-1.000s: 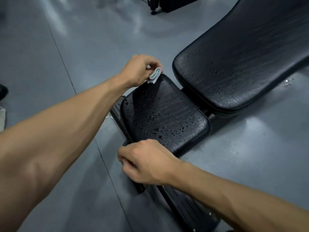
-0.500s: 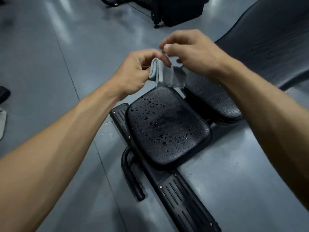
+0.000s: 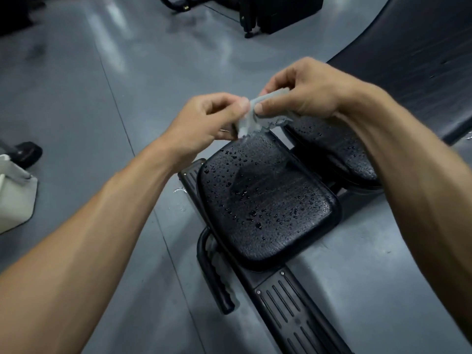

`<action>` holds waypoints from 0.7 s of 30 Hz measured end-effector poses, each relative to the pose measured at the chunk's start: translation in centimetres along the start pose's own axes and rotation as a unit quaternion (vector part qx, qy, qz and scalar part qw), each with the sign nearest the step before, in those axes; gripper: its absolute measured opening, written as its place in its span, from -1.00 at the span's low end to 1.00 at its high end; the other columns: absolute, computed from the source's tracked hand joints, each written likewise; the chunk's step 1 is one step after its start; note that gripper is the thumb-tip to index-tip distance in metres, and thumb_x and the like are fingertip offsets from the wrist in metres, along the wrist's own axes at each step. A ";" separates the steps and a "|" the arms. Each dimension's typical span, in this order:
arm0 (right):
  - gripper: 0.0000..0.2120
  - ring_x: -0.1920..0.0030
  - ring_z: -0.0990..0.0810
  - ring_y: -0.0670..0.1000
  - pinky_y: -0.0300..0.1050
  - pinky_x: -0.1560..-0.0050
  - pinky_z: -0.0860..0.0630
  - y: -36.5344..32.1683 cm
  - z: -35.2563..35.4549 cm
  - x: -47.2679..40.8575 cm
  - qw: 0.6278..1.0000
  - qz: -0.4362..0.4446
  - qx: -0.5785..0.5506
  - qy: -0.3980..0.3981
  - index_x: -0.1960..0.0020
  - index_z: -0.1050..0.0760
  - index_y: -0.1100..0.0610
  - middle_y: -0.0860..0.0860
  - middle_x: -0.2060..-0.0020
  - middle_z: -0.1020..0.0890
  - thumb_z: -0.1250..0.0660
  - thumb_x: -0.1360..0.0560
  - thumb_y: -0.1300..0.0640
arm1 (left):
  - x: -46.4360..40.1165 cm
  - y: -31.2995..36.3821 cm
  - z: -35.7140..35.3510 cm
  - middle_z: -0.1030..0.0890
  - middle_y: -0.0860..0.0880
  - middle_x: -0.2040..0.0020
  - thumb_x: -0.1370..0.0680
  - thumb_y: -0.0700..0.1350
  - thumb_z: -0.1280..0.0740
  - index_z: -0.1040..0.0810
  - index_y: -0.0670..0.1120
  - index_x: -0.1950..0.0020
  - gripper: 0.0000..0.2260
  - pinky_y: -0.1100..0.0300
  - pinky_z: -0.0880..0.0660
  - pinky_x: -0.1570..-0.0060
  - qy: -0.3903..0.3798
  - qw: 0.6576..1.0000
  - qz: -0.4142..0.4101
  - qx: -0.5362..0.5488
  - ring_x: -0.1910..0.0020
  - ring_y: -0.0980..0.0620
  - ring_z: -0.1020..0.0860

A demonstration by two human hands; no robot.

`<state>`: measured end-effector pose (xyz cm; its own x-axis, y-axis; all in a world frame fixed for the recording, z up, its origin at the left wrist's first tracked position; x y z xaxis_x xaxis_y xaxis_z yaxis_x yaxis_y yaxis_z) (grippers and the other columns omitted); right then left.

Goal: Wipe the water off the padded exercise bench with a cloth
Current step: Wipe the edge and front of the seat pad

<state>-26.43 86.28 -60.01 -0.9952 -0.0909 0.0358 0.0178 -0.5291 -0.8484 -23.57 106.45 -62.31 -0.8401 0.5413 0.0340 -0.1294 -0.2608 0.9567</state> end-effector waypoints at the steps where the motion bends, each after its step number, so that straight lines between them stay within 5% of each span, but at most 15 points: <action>1: -0.78 0.28 -0.56 -0.11 -0.23 0.29 -0.47 0.1 0.0 -0.1 0.999 -0.008 -0.052 0.012 0.01 -0.68 0.19 0.02 0.23 -0.70 -0.56 -0.44 0.07 | -0.2 0.2 0.0 -0.66 -0.11 0.11 -0.64 -0.14 -0.37 -0.64 -0.16 -0.10 -0.88 0.14 -0.60 0.02 0.002 1.000 -0.012 -0.012 0.14 -0.01 -0.61; 7: -0.65 -0.02 -0.72 0.03 -0.04 -0.09 -0.66 0.8 -1.8 -0.4 0.924 -0.079 -0.369 -0.052 -0.20 -0.60 0.20 0.06 0.01 -0.74 -0.45 -0.54 -0.01 | -1.2 0.6 -0.7 -0.70 -0.08 0.09 -0.61 -0.27 -0.38 -0.58 -0.17 -0.10 -0.92 0.15 -0.64 0.04 0.077 0.986 -0.019 0.148 0.16 0.04 -0.66; 12: -0.86 0.28 -0.72 -0.05 -0.23 0.31 -0.62 0.6 -1.9 -0.7 0.917 -0.061 -0.386 0.084 -0.10 -0.58 0.25 0.03 0.19 -0.73 -0.42 -0.57 0.23 | -1.6 -1.1 -0.9 -0.74 -0.04 0.10 -0.62 -0.16 -0.40 -0.60 -0.10 -0.11 -0.92 0.17 -0.62 0.01 0.102 0.991 -0.024 0.082 0.11 0.03 -0.70; 15: -0.88 0.18 -0.74 -0.07 -0.20 0.25 -0.66 0.7 0.8 -1.2 0.975 -0.014 -0.104 0.198 -0.06 -0.62 0.18 0.01 0.08 -0.71 -0.45 -0.54 0.18 | -2.2 -3.3 0.7 -0.73 0.00 0.11 -0.63 -0.14 -0.40 -0.66 0.01 -0.01 -0.93 0.25 -0.53 0.07 0.151 0.987 -0.012 -0.061 0.13 0.09 -0.67; 18: -0.80 0.14 -0.70 0.05 0.01 0.07 -0.67 0.5 1.1 -2.5 0.973 0.010 0.186 0.139 -0.06 -0.64 0.15 0.07 0.07 -0.71 -0.47 -0.50 0.07 | -3.2 -5.9 1.3 -0.74 0.02 0.05 -0.63 -0.05 -0.39 -0.71 0.06 0.02 -0.90 0.21 -0.49 0.01 0.103 0.976 0.053 -0.187 0.06 0.08 -0.65; 21: -0.81 0.13 -0.66 0.17 0.01 0.06 -0.63 0.6 0.0 -3.8 0.958 0.003 0.271 0.099 -0.05 -0.68 0.13 0.17 0.10 -0.70 -0.47 -0.47 0.08 | -3.1 -7.2 0.9 -0.72 0.00 0.02 -0.71 0.01 -0.24 -0.71 -0.03 -0.06 -0.74 0.27 -0.54 0.06 0.048 0.986 0.115 -0.113 0.09 0.09 -0.62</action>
<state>-22.60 86.28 -60.64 -0.9928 0.0369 -0.1144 0.0183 -0.8941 -0.4475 -19.58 107.33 -69.02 -0.9057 0.3711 0.2048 -0.0337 -0.5448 0.8379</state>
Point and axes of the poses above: each hand's wrist, its own x-axis away from the middle knuckle, its own z-axis out of the back of the hand, y = z × x, the point moved 3 cm from there along -x, towards the middle knuckle
